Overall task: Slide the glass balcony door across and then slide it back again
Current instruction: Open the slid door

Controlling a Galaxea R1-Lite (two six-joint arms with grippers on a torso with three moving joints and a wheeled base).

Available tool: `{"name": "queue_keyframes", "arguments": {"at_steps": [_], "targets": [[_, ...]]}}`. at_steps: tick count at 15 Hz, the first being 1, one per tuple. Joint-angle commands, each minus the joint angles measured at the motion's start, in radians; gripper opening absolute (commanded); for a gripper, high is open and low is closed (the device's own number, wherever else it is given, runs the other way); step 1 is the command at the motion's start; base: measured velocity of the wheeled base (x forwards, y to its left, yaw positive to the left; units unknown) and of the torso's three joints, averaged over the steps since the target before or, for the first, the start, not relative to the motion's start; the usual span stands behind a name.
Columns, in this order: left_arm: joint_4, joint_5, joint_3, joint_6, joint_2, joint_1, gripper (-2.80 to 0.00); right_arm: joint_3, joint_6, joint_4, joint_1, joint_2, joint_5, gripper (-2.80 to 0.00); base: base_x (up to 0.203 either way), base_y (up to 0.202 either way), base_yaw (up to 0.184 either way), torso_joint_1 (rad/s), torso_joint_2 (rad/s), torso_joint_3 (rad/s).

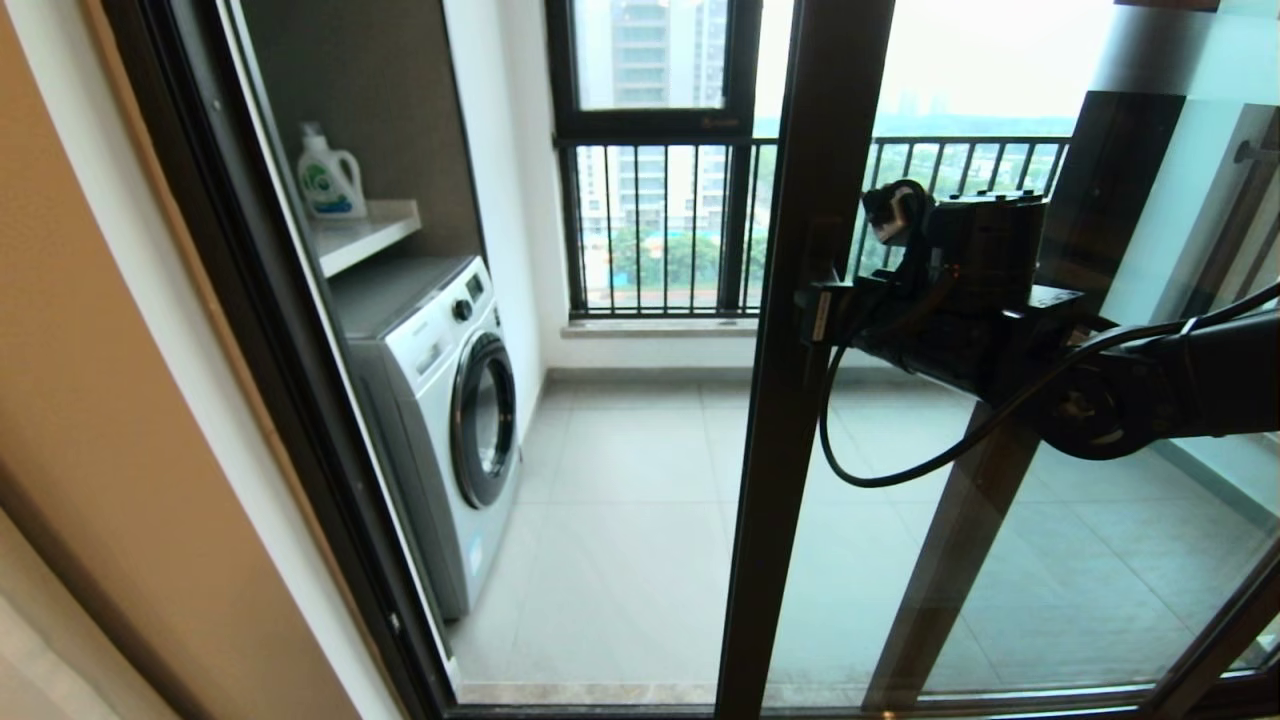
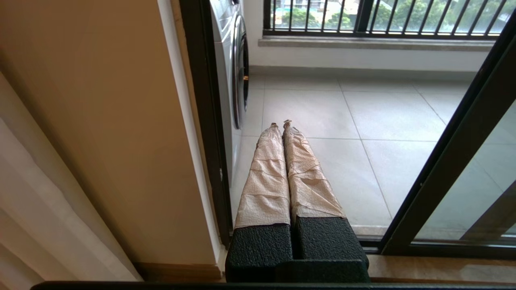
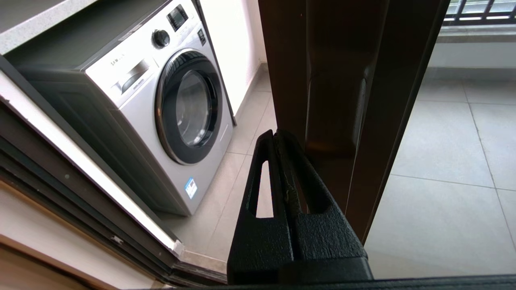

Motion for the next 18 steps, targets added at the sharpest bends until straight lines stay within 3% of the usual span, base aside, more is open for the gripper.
{"name": "queue_keyframes", "arguments": {"at_steps": [1,18], "targets": [[0.0,0.0,0.0,0.0,0.002,0.0,-2.8,0.0,0.001,-0.006,-0.014,-0.012,-0.008,-2.8,0.0,0.0,0.0,0.0,0.0,0.0],[0.0,0.0,0.0,0.001,0.002,0.0,-2.8,0.086,-0.004,-0.006,-0.071,-0.085,-0.006,-2.8,0.0,0.0,0.0,0.0,0.0,0.0]]}}
